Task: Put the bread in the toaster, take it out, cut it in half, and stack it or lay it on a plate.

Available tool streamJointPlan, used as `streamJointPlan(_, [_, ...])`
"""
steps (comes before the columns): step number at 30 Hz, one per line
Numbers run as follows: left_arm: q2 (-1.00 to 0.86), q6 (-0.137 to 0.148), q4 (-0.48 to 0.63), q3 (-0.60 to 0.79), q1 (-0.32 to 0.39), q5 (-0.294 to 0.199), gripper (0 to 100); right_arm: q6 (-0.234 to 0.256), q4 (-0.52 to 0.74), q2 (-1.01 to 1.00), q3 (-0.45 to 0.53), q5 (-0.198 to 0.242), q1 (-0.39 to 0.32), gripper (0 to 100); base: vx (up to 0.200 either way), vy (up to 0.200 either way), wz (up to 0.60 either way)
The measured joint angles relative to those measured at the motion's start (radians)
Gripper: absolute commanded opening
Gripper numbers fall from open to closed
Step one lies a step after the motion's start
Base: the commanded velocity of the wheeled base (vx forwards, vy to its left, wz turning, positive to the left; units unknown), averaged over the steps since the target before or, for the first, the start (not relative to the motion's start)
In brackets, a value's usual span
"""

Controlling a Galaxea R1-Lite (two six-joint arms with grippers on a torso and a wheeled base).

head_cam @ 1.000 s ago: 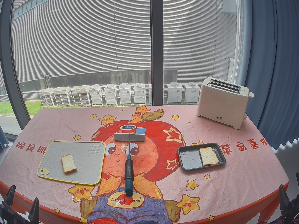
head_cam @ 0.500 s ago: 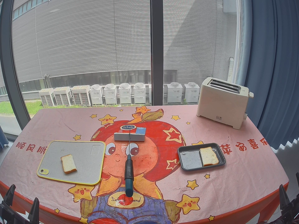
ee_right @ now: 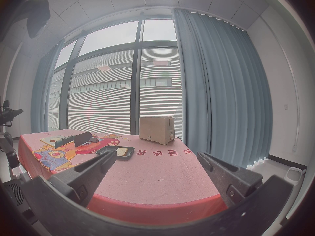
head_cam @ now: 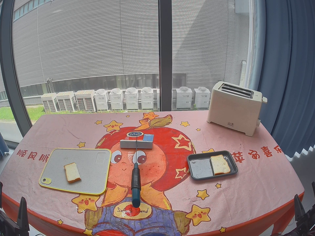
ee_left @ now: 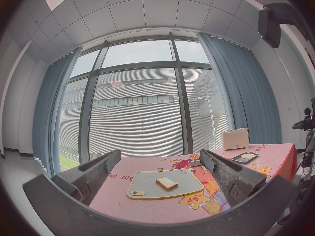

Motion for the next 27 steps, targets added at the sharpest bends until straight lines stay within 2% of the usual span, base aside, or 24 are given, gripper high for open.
streamJointPlan(2, [0.000, 0.006, 0.002, 0.000, 0.000, -0.001, 100, 0.000, 0.000, 0.000, 0.000, 0.000, 0.000, 100, 0.000, 0.000, 0.00])
streamJointPlan(5, [0.000, -0.006, 0.006, 0.000, 0.000, -0.006, 100, 0.000, 0.000, 0.000, 0.000, 0.000, 0.000, 100, 0.000, 0.000, 0.00])
streamJointPlan(9, [0.000, -0.058, 0.014, 0.000, 0.000, -0.009, 100, 0.000, 0.000, 0.000, 0.000, 0.000, 0.000, 100, 0.000, 0.000, 0.00])
streamJointPlan(11, [0.000, -0.071, 0.038, 0.000, -0.001, -0.011, 100, 0.000, 0.000, 0.000, 0.000, 0.000, 0.000, 100, 0.000, 0.000, 0.00])
streamJointPlan(15, [0.000, -0.073, 0.115, 0.000, -0.001, -0.008, 100, 0.000, 0.000, 0.000, 0.000, 0.000, 0.000, 100, 0.000, 0.000, 0.00])
streamJointPlan(18, [0.000, -0.072, 0.131, 0.000, -0.001, -0.011, 100, 0.000, 0.000, 0.000, 0.000, 0.000, 0.000, 100, 0.000, 0.000, 0.00])
streamJointPlan(22, [0.000, -0.076, 0.102, 0.000, -0.001, -0.038, 100, 0.000, 0.000, 0.000, 0.000, 0.000, 0.000, 100, 0.000, 0.000, 0.00])
streamJointPlan(27, [0.000, -0.086, 0.051, -0.001, -0.001, -0.118, 100, 0.000, 0.000, 0.000, 0.000, 0.000, 0.000, 100, 0.000, 0.000, 0.00])
